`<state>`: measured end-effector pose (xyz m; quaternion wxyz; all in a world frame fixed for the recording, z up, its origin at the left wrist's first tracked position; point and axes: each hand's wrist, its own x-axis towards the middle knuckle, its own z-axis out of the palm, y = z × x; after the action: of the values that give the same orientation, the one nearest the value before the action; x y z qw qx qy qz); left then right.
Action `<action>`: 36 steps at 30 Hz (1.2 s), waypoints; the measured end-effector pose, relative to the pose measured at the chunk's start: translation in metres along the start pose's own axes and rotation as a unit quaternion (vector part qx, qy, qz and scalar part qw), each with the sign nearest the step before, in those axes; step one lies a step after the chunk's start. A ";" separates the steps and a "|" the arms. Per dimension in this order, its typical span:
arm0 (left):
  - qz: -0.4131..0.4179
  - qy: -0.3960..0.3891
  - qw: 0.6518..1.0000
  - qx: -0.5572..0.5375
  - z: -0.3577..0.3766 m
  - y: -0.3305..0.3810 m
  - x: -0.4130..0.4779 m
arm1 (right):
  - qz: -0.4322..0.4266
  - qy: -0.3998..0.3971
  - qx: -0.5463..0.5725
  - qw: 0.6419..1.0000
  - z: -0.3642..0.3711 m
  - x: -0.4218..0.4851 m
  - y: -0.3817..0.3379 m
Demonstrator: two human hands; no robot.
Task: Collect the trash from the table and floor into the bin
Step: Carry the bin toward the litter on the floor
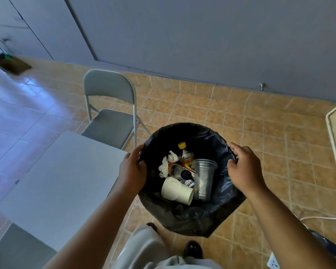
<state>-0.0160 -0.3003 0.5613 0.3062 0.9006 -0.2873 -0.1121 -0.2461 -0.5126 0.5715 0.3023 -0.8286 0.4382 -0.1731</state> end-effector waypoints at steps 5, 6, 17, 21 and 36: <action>0.009 0.021 1.000 -0.005 -0.001 0.010 0.043 | -0.001 0.002 -0.010 1.000 0.004 0.040 -0.008; 0.012 0.021 1.000 -0.008 0.001 0.011 0.056 | 0.000 0.001 -0.010 1.000 0.006 0.049 -0.010; 0.011 -0.047 0.997 -0.054 0.003 0.010 0.227 | 0.027 0.036 -0.042 0.998 0.038 0.191 -0.056; 0.031 -0.053 0.996 -0.062 -0.005 0.016 0.292 | 0.032 0.048 -0.044 0.997 0.051 0.244 -0.074; -0.013 -0.014 0.999 -0.048 0.022 0.053 0.472 | 0.008 0.013 -0.019 1.000 0.080 0.458 -0.082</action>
<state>0.3342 -0.6214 0.5642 0.3431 0.8870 -0.2744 -0.1424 0.1039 -0.8295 0.5746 0.2822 -0.8285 0.4517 -0.1729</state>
